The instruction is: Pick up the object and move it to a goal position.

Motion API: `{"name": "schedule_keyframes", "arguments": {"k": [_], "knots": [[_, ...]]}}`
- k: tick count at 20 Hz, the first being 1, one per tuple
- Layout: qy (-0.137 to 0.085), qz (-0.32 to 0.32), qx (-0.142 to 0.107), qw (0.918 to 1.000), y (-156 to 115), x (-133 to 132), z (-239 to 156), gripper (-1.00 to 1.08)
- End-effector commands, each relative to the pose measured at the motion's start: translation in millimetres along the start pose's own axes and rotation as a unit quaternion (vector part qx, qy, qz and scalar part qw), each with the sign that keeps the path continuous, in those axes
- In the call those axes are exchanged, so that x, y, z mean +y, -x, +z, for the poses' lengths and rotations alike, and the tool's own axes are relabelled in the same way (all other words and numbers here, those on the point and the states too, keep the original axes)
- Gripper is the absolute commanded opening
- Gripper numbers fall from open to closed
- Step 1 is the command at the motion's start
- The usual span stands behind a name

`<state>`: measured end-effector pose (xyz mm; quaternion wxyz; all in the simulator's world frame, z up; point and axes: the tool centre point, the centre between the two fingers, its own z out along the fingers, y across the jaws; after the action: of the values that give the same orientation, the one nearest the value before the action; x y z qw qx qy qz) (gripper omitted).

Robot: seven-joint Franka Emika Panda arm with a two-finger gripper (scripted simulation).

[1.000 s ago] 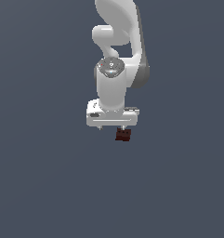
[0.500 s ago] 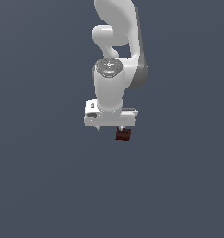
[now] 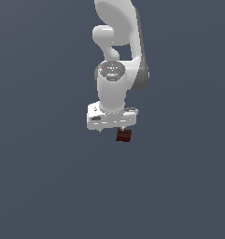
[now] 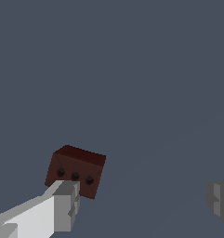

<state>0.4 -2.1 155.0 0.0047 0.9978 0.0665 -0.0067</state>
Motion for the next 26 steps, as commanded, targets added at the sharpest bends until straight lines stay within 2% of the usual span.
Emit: {"name": "schedule_keyframes", "arguments": {"k": [1,7,13,19,26], "knots": [[0.001,-0.028,0.000,0.9996,1.3,-2.7,4.1,1.00],[0.003,-0.115,-0.001,0.9933,5.5,-11.4,16.2,1.00],[0.004,-0.208,-0.001,0.9781,10.2,-21.2,28.7,1.00],[0.004,-0.300,0.000,0.9541,15.4,-31.7,40.6,1.00],[0.003,-0.403,0.001,0.9151,21.9,-44.6,53.8,1.00]]}}
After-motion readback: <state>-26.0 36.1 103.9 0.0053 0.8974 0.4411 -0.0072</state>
